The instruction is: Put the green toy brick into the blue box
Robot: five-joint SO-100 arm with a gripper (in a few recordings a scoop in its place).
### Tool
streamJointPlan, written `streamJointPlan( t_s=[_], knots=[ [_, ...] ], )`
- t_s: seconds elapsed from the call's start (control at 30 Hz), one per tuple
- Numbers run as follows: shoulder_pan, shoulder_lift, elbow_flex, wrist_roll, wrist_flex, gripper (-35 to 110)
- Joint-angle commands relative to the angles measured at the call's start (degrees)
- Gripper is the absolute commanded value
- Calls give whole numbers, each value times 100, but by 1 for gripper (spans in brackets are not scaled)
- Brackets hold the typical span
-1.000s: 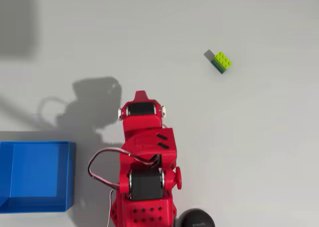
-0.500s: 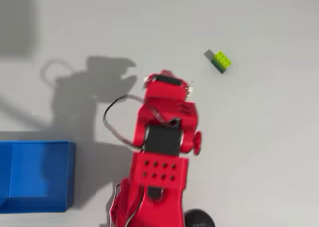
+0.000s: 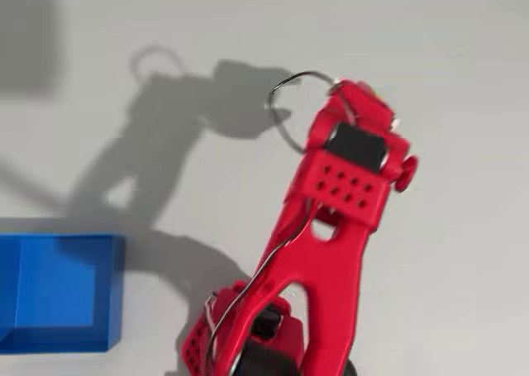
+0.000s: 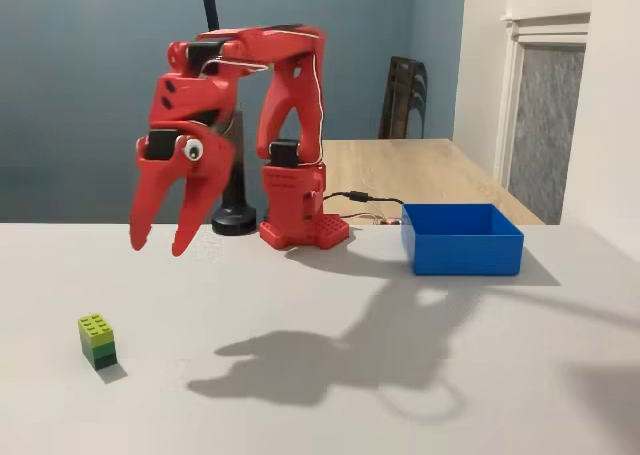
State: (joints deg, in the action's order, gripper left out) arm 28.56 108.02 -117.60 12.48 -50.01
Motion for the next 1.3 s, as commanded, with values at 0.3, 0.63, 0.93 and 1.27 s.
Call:
streamJointPlan(
  t_s=[0.3,0.63,0.93,1.27],
  knots=[
    [431,-1292,1415,633,70,21],
    [413,-1854,1494,1055,316,21],
    [404,-2540,2083,1318,369,21],
    [431,-3085,2575,1485,378,20]
  ],
)
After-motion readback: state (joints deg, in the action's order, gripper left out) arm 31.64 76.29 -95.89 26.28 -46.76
